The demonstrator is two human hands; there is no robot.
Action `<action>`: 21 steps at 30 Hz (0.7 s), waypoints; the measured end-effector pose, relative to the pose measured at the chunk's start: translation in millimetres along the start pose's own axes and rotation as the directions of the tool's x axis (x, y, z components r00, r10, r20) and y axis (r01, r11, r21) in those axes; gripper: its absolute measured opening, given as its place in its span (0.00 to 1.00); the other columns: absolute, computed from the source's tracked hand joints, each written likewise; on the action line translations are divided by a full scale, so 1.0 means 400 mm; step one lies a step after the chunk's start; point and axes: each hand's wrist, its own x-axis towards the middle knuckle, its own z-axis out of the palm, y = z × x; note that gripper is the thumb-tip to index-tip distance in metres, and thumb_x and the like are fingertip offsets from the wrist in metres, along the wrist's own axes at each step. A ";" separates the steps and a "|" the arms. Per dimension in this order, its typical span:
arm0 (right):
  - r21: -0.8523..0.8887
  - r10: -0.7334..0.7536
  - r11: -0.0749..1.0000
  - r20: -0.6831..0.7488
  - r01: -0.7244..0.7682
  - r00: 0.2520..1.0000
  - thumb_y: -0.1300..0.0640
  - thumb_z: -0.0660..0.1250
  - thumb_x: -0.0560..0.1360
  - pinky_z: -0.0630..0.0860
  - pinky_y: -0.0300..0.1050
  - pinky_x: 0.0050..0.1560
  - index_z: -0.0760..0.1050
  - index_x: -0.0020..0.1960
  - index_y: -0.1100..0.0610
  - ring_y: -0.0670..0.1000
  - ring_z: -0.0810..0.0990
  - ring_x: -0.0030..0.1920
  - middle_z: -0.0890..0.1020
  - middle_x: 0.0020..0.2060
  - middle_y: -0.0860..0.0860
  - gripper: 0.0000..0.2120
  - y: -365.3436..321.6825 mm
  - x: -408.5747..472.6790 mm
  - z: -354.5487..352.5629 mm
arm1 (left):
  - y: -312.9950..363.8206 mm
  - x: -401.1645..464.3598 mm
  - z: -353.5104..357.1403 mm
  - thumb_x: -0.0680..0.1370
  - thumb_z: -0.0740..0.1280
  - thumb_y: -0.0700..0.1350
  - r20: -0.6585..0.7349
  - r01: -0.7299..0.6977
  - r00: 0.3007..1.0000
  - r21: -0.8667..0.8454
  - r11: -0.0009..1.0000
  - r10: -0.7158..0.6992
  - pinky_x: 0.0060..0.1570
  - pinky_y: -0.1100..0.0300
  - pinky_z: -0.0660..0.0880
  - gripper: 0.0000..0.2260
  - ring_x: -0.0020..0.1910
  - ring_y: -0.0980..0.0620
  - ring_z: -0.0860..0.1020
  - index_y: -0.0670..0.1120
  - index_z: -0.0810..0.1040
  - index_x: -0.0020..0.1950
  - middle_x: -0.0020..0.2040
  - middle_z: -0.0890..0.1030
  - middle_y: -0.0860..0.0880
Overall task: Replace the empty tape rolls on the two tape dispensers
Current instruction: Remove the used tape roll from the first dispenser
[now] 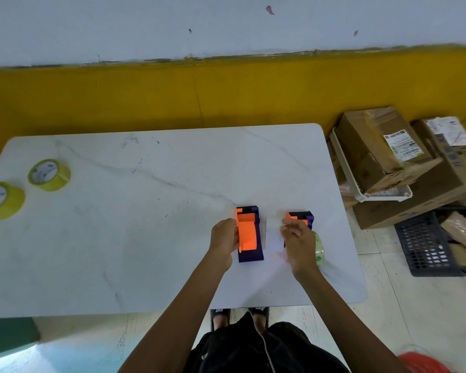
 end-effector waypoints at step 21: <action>0.078 -0.152 0.987 0.126 0.143 0.980 0.64 0.64 0.77 0.75 0.34 0.46 0.75 0.49 0.53 0.43 0.77 0.45 0.80 0.46 0.49 0.07 -0.057 -0.012 -0.001 | -0.031 -0.010 -0.009 0.78 0.59 0.41 -0.183 -0.156 0.964 0.197 0.968 0.193 0.36 0.60 0.69 0.19 0.42 0.51 0.74 0.49 0.66 0.68 0.57 0.77 0.42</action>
